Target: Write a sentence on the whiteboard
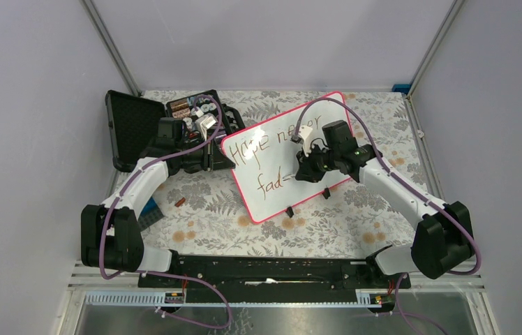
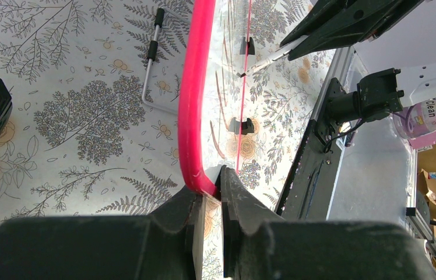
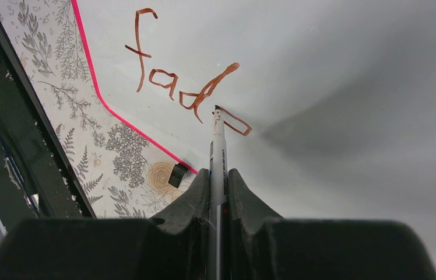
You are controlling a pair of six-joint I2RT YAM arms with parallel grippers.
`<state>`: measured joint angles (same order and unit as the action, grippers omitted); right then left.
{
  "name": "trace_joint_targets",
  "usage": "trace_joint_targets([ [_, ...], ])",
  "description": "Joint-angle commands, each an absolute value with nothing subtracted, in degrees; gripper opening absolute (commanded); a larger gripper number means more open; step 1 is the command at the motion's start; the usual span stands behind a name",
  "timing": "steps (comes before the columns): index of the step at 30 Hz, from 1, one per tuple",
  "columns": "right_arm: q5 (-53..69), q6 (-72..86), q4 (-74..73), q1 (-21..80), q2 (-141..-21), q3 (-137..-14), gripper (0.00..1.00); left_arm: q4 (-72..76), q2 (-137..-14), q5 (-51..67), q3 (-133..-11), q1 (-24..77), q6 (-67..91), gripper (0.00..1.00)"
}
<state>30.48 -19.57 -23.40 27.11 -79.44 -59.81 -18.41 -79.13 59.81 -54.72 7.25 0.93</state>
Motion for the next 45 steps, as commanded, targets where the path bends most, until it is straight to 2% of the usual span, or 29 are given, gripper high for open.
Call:
trace_joint_targets([
  [1, 28.6, -19.2, -20.8, 28.1, -79.9, -59.1, 0.0, -18.0, -79.6, 58.1, -55.4, 9.2, -4.1, 0.0],
  [31, 25.6, -22.8, -23.5, 25.0, -75.6, -56.5, 0.0, -18.0, -79.6, 58.0, -55.4, 9.2, -4.0, 0.0],
  [45, 31.2, -24.1, -30.6, 23.6, -72.7, -60.4, 0.0, -18.0, -79.6, 57.8, -55.5, 9.3, -4.0, 0.0],
])
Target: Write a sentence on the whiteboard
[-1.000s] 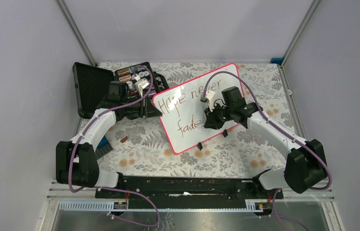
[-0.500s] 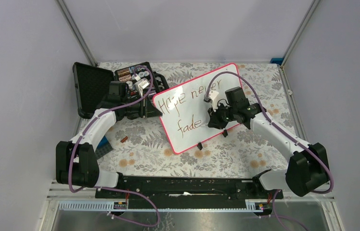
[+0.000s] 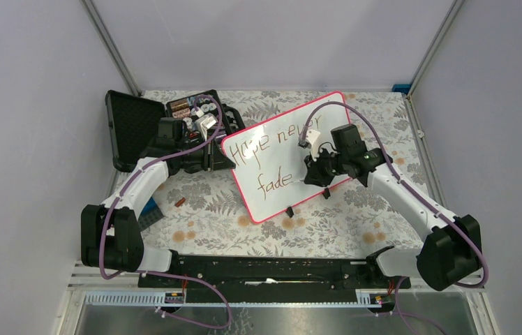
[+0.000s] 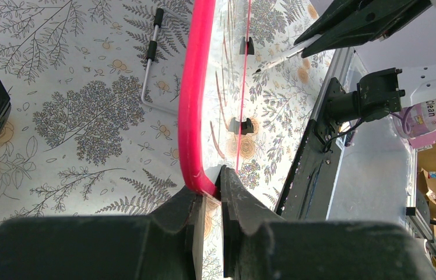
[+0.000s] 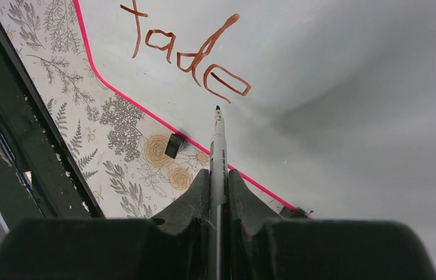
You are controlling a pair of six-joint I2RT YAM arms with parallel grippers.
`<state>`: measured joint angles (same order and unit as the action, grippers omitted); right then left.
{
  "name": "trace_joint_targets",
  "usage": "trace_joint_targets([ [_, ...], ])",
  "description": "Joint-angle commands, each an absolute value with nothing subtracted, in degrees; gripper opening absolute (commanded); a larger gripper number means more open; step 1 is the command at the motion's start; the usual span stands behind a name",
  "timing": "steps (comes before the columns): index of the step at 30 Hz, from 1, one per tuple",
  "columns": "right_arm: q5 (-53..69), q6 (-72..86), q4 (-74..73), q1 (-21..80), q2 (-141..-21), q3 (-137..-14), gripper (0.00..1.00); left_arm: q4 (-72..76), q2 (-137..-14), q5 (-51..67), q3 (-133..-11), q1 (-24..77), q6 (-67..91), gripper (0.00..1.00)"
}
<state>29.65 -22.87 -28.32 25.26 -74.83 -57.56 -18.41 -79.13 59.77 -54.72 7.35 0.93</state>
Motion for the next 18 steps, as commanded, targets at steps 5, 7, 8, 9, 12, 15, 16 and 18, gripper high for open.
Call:
trace_joint_targets([
  [5, 32.6, -24.1, -30.8, 20.6, -72.7, -61.4, 0.0, -18.5, -79.5, 57.8, -55.6, 9.3, -4.5, 0.0],
  [7, 33.0, -23.9, -30.4, 19.9, -73.0, -61.4, 0.0, -18.6, -79.6, 57.8, -55.7, 9.3, -4.5, 0.0],
  [8, 33.5, -23.6, -30.0, 19.6, -73.1, -61.3, 0.0, -18.6, -79.6, 57.8, -55.7, 9.3, -4.5, 0.0],
  [9, 33.6, -23.4, -29.8, 19.5, -73.2, -61.1, 0.0, -18.6, -79.6, 57.8, -55.6, 9.3, -4.5, 0.0],
  [12, 33.6, -23.0, -28.9, 19.4, -73.3, -60.7, 0.0, -18.6, -79.6, 57.7, -55.6, 9.3, -4.7, 0.0],
  [15, 33.2, -22.6, -28.1, 19.5, -73.6, -60.6, 0.0, -18.7, -79.7, 57.8, -55.8, 9.4, -4.5, 0.0],
  [16, 32.9, -22.5, -27.8, 19.5, -73.7, -60.6, 0.0, -18.7, -79.8, 57.8, -55.8, 9.4, -4.5, 0.0],
  [18, 32.1, -22.1, -27.2, 19.4, -74.0, -60.7, 0.0, -18.7, -79.7, 57.9, -55.9, 9.4, -4.5, 0.0],
])
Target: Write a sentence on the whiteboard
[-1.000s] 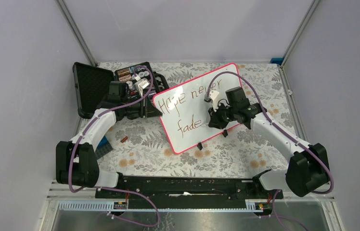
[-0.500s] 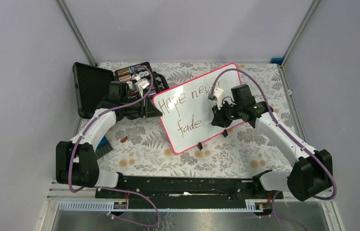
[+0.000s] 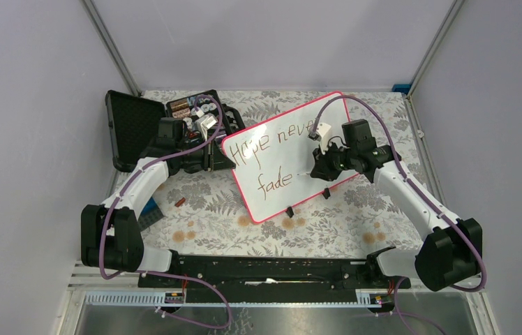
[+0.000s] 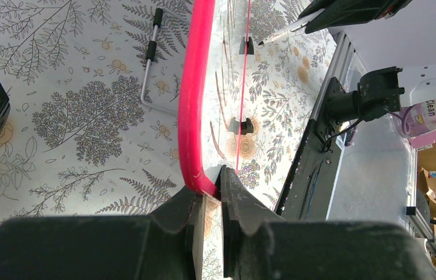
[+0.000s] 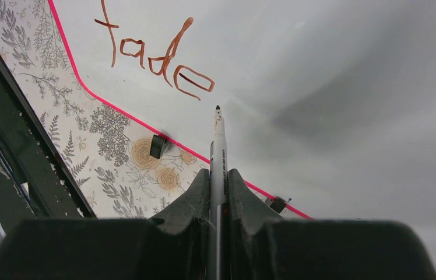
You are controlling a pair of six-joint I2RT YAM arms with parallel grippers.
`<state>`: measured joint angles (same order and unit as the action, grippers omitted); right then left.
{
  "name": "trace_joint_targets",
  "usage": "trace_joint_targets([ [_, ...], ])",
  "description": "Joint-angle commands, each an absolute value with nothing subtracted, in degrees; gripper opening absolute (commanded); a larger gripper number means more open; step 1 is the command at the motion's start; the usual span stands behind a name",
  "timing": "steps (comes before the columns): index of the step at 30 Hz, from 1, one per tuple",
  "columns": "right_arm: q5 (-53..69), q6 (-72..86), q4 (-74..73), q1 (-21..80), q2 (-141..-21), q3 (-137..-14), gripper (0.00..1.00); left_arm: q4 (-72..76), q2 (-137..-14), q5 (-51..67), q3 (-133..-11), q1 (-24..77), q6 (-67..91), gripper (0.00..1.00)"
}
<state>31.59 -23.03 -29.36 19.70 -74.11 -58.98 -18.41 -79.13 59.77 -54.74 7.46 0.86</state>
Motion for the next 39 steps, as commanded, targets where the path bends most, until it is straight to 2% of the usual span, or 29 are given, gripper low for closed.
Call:
trace_joint_targets([
  [1, 31.9, -21.9, -27.0, 19.5, -74.1, -60.8, 0.0, -18.7, -79.6, 57.8, -55.8, 9.4, -4.6, 0.0],
  [23, 28.2, -20.5, -24.2, 19.4, -77.7, -62.7, 0.0, -18.9, -79.7, 57.8, -55.9, 9.4, -4.7, 0.0],
  [39, 30.0, -19.6, -23.9, 20.9, -79.6, -64.2, 0.0, -18.9, -79.6, 57.9, -55.6, 9.5, -4.9, 0.0],
])
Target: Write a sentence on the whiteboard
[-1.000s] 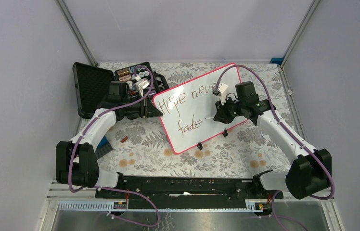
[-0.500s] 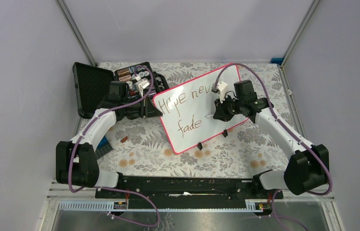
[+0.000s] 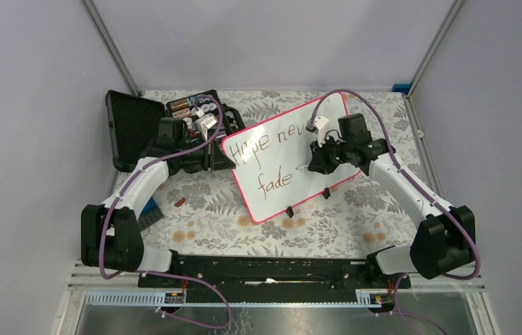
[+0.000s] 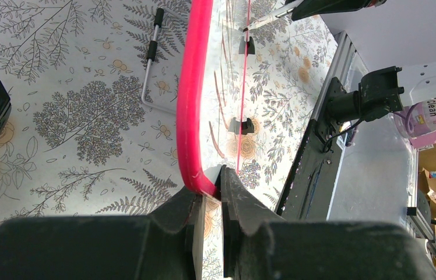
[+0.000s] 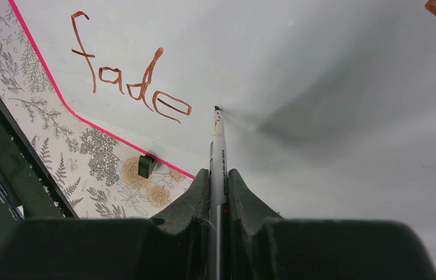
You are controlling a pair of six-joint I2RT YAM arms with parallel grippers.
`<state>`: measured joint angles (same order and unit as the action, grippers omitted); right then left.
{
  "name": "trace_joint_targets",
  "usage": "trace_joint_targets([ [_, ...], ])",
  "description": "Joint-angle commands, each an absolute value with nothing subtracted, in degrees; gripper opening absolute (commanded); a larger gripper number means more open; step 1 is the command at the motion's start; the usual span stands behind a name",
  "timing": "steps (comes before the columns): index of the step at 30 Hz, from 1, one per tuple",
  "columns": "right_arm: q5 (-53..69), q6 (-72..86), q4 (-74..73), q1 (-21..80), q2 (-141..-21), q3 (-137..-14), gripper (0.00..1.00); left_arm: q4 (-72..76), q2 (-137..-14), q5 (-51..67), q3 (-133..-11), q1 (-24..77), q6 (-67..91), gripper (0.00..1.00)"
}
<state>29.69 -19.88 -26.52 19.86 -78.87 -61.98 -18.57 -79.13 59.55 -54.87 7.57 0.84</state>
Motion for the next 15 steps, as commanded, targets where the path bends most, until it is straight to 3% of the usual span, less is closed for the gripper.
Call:
trace_joint_targets([
  [1, 29.7, -19.6, -23.9, 21.2, -79.6, -64.1, 0.0, -18.9, -79.7, 57.9, -55.6, 9.5, -4.9, 0.0],
  [15, 29.4, -20.3, -23.8, 21.6, -78.8, -61.4, 0.0, -18.9, -79.5, 57.9, -55.5, 9.5, -4.9, 0.0],
])
